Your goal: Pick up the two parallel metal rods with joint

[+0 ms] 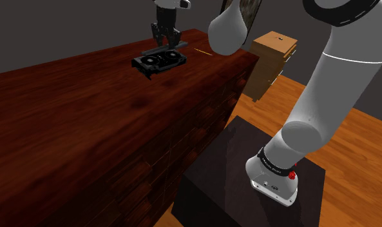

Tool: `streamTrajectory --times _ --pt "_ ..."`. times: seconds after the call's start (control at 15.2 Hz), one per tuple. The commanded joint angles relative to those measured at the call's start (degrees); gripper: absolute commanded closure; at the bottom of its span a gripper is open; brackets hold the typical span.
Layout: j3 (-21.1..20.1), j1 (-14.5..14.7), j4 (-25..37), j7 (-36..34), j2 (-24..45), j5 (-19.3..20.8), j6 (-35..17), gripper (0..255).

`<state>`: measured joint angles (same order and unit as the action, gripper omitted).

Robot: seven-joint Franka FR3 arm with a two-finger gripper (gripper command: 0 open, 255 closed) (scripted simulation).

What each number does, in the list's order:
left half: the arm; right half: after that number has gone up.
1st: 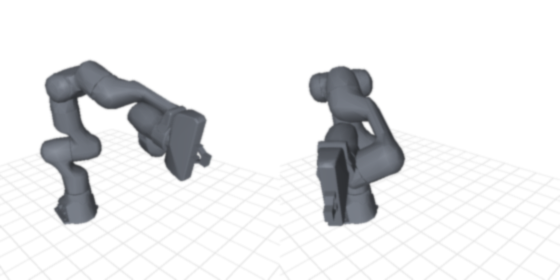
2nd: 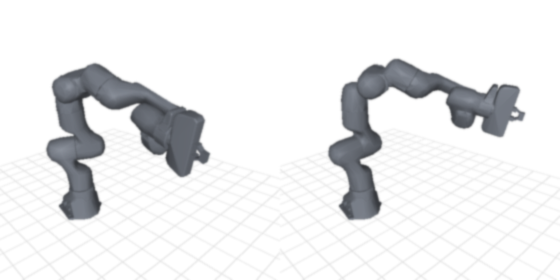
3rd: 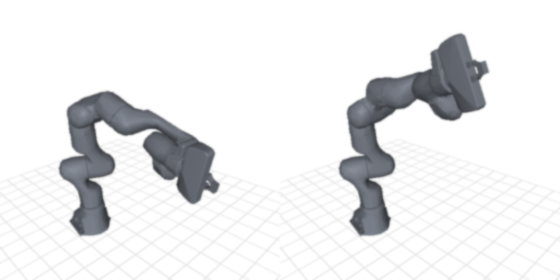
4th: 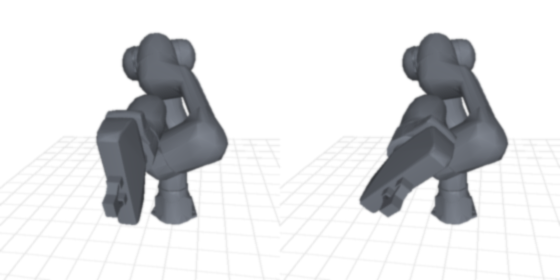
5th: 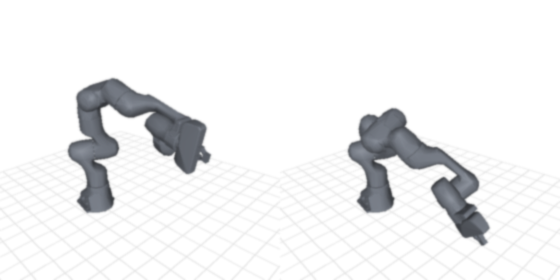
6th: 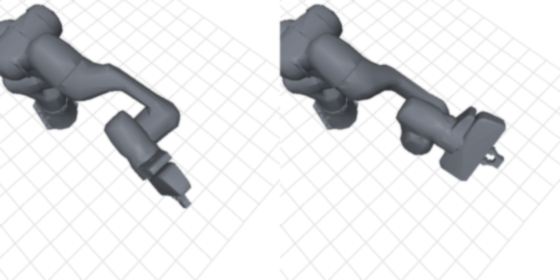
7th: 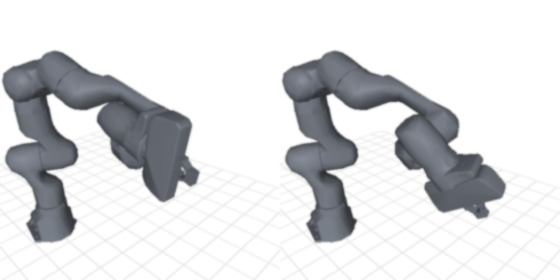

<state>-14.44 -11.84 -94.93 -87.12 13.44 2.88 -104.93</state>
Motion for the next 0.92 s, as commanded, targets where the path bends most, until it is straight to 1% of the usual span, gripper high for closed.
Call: streamTrajectory --times 0.0,0.46,0.86 --pt "0.0 0.03 -0.17 -0.05 0.18 0.01 0.2 255" --pt "0.01 -0.03 -0.28 0.03 0.04 -0.02 0.22 255" --pt "-0.07 0.03 3.78 0.11 -0.39 -0.17 4.69 255"
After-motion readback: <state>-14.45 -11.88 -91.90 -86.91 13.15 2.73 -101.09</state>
